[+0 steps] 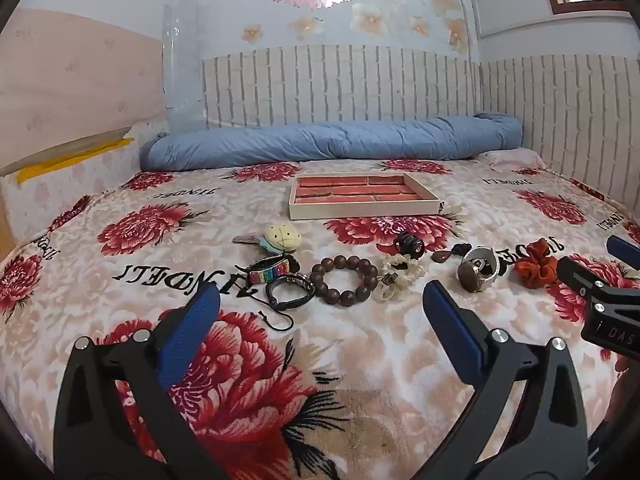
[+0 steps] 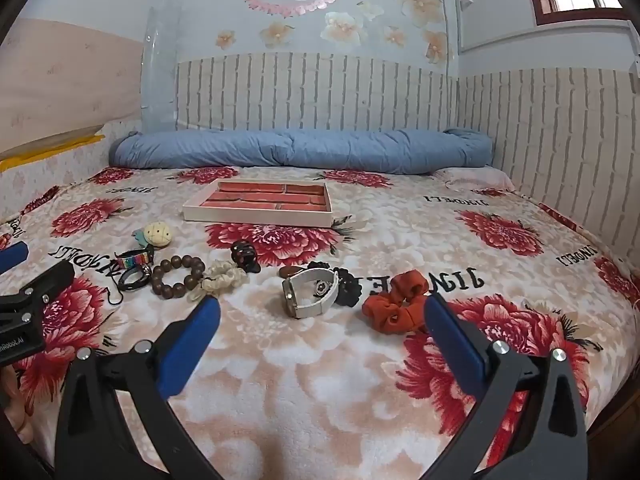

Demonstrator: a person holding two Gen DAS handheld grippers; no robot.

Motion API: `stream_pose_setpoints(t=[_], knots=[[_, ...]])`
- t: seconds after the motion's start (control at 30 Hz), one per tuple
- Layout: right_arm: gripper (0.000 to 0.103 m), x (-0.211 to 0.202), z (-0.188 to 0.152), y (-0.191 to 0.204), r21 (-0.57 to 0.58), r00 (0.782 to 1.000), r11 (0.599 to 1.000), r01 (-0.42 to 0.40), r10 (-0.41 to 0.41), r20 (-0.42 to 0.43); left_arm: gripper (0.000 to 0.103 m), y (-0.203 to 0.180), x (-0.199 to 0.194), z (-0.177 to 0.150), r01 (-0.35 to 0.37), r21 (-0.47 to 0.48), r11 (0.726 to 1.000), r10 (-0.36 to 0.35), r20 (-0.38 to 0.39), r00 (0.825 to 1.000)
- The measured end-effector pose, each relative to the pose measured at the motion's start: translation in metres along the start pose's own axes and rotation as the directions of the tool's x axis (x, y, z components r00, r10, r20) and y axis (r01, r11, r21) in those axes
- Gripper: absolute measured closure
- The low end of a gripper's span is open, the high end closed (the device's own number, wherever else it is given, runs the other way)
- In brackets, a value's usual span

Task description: Organize jewelry

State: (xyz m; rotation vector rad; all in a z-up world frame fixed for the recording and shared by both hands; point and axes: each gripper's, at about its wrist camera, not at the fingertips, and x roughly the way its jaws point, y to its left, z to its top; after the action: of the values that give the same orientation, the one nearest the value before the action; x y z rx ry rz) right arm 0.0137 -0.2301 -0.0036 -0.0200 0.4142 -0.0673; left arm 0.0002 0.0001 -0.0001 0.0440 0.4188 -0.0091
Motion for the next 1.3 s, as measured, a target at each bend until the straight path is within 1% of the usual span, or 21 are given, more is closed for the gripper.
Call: stream_pose_setpoints(t=[0.03, 0.5, 0.53, 1.3], knots=[[0.004, 0.0002, -0.0002, -0.0002, -0.001, 1.000, 1.000, 0.000, 0.000, -0.003, 0.005, -0.0003, -0.0009, -0.0001, -0.002, 0.004, 1.000, 0.002, 0.014, 1.000], [0.004, -0.0003, 0.0021, -0.0049, 0.001, 1.000, 1.000, 0.012, -0.012, -0.004, 0.005, -0.0012, -0.0013, -0.0004, -0.005, 0.007, 1.000, 0.004, 0.010, 1.000], [0.004, 0.0006, -0.0021, -0.0048, 0.006, 1.000, 1.000, 0.016, -0.016, -0.004, 0.005, -0.0013, -0.0015, -0.0005, -0.004, 0.006, 1.000, 0.004, 0.010, 1.000], [0.004, 0.0013, -0.0030, -0.0064, 0.009, 1.000, 1.000, 0.020, -0.020, -0.004, 0.005, 0.0038, 0.0000, 0.0001, -0.002, 0.001, 1.000, 0.002, 0.010, 1.000]])
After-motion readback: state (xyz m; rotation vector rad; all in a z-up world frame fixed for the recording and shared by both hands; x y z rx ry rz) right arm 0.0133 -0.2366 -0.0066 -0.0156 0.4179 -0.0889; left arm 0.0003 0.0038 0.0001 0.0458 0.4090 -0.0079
